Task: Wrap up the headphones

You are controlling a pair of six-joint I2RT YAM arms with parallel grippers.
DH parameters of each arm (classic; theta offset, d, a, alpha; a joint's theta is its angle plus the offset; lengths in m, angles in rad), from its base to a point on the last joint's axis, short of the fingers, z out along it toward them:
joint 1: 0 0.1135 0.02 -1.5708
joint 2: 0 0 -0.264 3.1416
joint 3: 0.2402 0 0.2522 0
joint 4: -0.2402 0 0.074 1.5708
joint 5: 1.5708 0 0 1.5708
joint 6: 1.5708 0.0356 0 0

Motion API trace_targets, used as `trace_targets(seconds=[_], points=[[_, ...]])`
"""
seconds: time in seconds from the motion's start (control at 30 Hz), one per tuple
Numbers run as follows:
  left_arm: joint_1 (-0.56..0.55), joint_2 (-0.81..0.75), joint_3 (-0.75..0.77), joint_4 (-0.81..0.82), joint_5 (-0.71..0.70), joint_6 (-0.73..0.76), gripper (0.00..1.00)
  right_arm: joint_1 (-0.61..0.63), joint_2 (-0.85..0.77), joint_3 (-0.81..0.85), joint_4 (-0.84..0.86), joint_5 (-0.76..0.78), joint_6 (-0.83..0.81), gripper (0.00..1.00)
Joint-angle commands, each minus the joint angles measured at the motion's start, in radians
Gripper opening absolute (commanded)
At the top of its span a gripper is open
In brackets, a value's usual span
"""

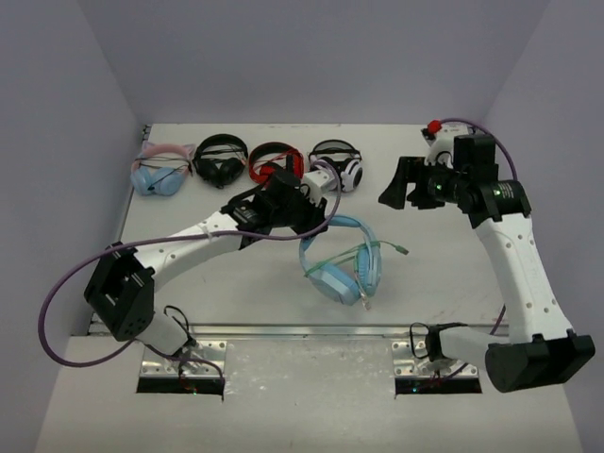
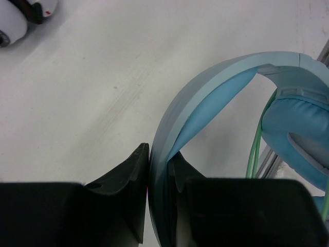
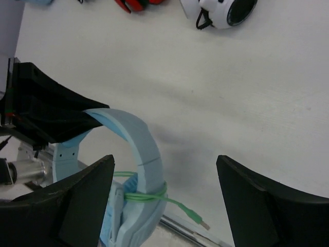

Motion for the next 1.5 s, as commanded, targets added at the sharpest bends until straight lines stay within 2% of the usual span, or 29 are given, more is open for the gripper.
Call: trace_targets(seconds=[0.0, 0.17, 0.33, 0.5, 0.67, 0.83, 0.87, 0.93, 1.1, 1.17, 1.2, 1.33, 1.37, 1.47], points=[[-0.081, 0.038, 0.093, 0.064, 0.035, 0.027, 0.01, 0.099, 0.042, 0.015, -0.030, -0.009, -0.066, 0.81], [-0.098, 0.096, 0.126, 0.069, 0.079, 0.041, 0.01, 0.243, 0.050, -0.046, -0.044, 0.070, -0.102, 0.80], [-0.107, 0.112, 0.145, 0.073, 0.159, 0.084, 0.00, 0.278, 0.018, -0.129, -0.027, 0.117, -0.116, 0.80], [-0.109, 0.102, 0.148, 0.072, 0.179, 0.098, 0.01, 0.330, 0.018, -0.183, -0.019, 0.206, -0.125, 0.78], [-0.107, 0.081, 0.146, 0.064, 0.171, 0.115, 0.01, 0.356, 0.025, -0.201, -0.015, 0.222, -0.139, 0.73], [-0.095, 0.078, 0.188, 0.040, 0.145, 0.125, 0.02, 0.409, 0.059, -0.195, -0.038, 0.262, -0.165, 0.55], [-0.082, 0.082, 0.201, 0.017, 0.145, 0.127, 0.03, 0.414, 0.062, -0.192, -0.038, 0.269, -0.174, 0.43], [-0.065, 0.085, 0.228, 0.000, 0.162, 0.127, 0.03, 0.423, 0.068, -0.195, -0.030, 0.278, -0.191, 0.33], [-0.060, 0.066, 0.235, -0.002, 0.176, 0.124, 0.04, 0.431, 0.070, -0.226, 0.039, 0.285, -0.208, 0.16], [-0.060, 0.053, 0.228, 0.008, 0.176, 0.115, 0.04, 0.431, 0.062, -0.237, 0.077, 0.294, -0.188, 0.03], [-0.060, 0.050, 0.216, 0.011, 0.167, 0.110, 0.13, 0.431, 0.059, -0.241, 0.087, 0.295, -0.183, 0.01], [-0.060, -0.006, 0.151, 0.067, 0.069, 0.057, 0.32, 0.431, 0.030, -0.247, 0.131, 0.301, -0.165, 0.01], [-0.060, -0.019, 0.136, 0.081, -0.035, 0.018, 0.45, 0.431, 0.029, -0.241, 0.140, 0.309, -0.163, 0.01], [-0.055, -0.057, 0.099, 0.109, -0.146, -0.053, 0.65, 0.431, 0.009, -0.243, 0.165, 0.320, -0.154, 0.01]])
